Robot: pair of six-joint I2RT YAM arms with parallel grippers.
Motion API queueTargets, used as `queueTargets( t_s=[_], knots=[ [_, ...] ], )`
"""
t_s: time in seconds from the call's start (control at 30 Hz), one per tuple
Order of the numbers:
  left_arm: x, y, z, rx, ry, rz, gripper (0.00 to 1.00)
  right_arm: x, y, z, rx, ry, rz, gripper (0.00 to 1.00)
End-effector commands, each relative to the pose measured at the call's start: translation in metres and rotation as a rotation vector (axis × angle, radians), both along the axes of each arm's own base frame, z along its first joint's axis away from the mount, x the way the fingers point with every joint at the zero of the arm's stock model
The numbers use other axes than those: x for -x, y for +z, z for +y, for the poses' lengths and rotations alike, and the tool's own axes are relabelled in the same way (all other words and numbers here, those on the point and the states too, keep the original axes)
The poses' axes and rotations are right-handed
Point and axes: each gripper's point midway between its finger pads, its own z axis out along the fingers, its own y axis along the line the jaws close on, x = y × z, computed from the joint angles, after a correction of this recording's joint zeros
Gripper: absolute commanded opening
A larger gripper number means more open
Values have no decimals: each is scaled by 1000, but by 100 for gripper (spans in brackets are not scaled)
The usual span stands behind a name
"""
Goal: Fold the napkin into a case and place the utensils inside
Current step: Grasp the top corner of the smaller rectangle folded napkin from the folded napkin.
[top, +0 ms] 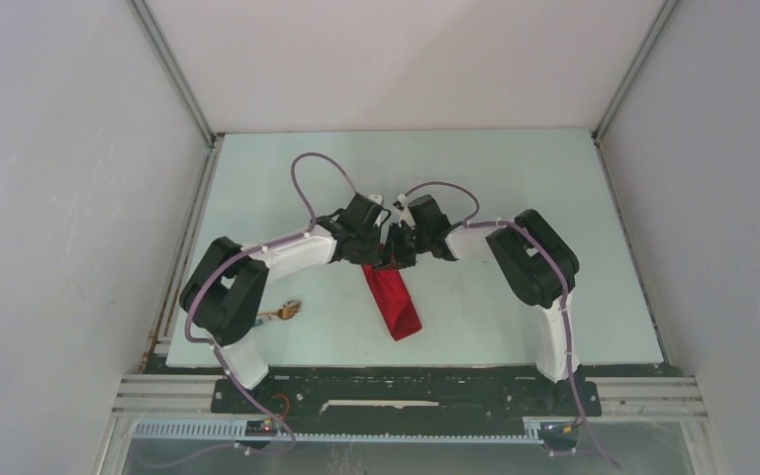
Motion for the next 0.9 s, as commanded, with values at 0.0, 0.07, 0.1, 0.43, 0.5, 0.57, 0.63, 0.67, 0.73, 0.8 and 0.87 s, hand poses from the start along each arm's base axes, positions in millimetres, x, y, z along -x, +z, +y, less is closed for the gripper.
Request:
queueTargets(
  t_s=[0.0,0.07,0.1,0.43,0.5,0.57,0.63,0.67,0.73,0.8,0.87],
  knots=[
    [-9,23,-14,83,0,-25,17,-4,-17,-9,70,-39,-15,0],
    [-7,23,-16,104,-9,1,18,-6,-18,-11,72,-46,-10,0],
    [-8,25,-13,104,2,1,19,-6,-17,-12,70,-47,-10,0],
    [-18,49,9,228,109,-4,29,-5,-16,-13,56,-37,-6,0],
    [-22,45,11,233,136,10,20,-5,-16,-13,55,-36,-3,0],
    [-26,39,14,236,162,21,16,-6,-15,-13,54,-38,-7,0],
    [-31,34,15,229,181,14,15,-6,-15,-13,53,-37,-10,0],
    [-32,31,11,242,165,25,15,-6,-15,-12,53,-38,-12,0],
    [-34,28,-1,281,121,47,12,-7,-15,-12,47,-36,-13,0],
    [-36,23,-9,303,106,57,12,-6,-14,-11,43,-32,-14,0],
    [-37,14,-10,297,112,74,11,-6,-14,-11,42,-29,-17,0]
  ],
)
